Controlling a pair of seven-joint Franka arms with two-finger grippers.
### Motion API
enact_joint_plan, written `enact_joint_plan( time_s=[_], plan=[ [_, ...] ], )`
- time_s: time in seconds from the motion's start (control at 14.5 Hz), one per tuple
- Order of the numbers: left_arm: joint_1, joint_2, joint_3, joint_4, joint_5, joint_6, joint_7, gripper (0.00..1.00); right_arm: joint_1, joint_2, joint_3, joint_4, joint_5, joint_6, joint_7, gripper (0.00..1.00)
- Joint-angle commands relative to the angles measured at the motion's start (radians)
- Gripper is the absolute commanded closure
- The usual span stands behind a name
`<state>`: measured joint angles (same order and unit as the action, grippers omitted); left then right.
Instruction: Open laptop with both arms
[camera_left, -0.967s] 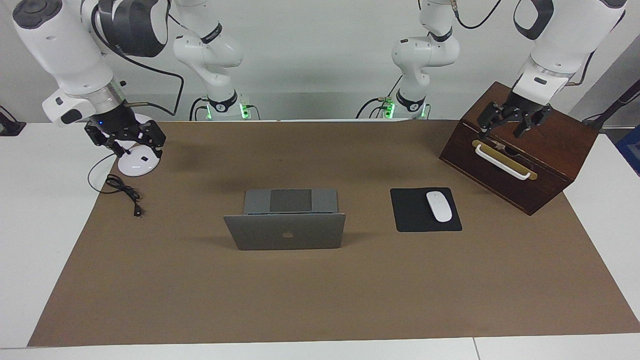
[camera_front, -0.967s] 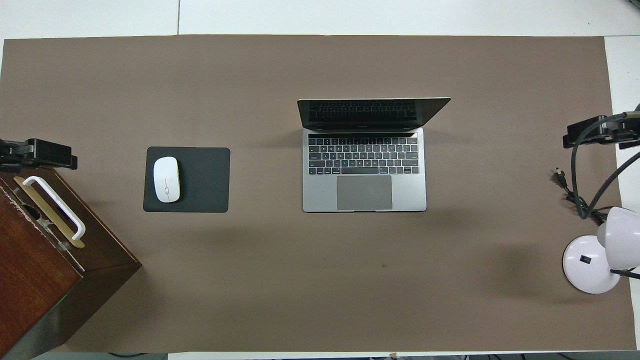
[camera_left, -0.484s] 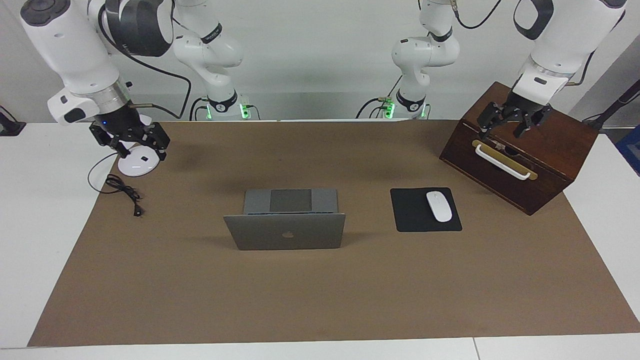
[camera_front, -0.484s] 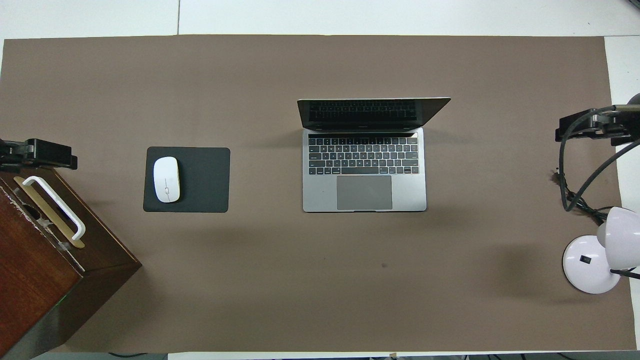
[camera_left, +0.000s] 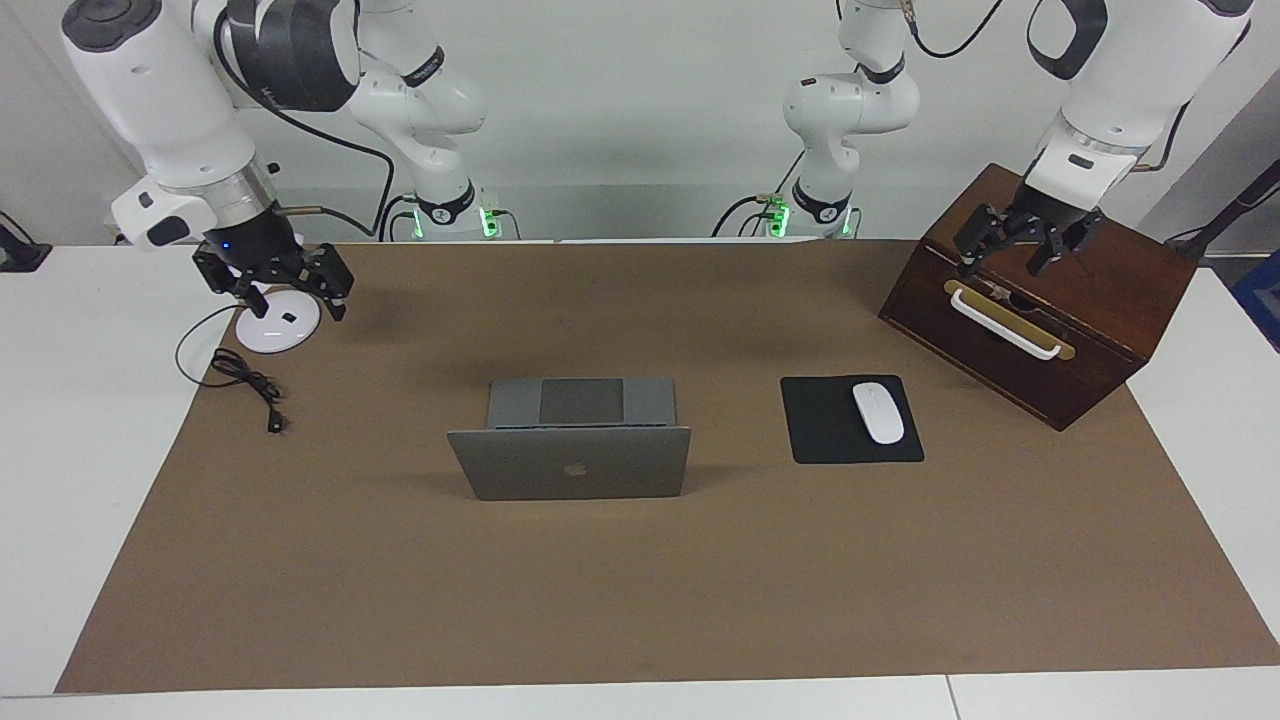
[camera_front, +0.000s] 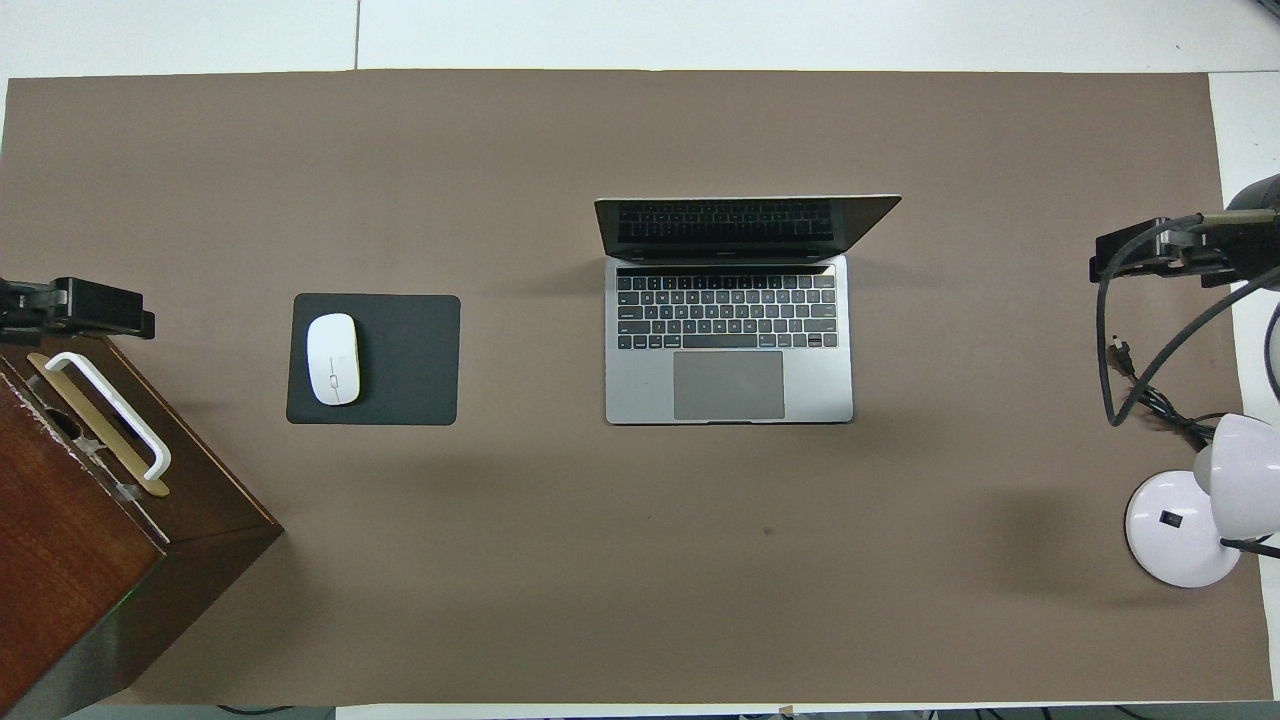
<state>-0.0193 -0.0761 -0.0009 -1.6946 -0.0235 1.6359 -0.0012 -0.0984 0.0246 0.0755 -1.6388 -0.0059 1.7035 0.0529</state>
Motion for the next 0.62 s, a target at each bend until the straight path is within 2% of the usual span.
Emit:
enact_joint_plan(
  time_s=[0.0, 0.55],
  plan=[
    [-0.002, -0.01, -0.001, -0.007, 0.005, -0.004, -0.005, 0.0, -0.009, -0.005, 0.004, -0.01, -0.008, 0.018, -0.019, 0.0],
    [-0.002, -0.01, -0.001, -0.007, 0.005, -0.004, -0.005, 0.0, -0.026, -0.006, 0.003, -0.019, -0.008, 0.008, -0.018, 0.0]
  ],
)
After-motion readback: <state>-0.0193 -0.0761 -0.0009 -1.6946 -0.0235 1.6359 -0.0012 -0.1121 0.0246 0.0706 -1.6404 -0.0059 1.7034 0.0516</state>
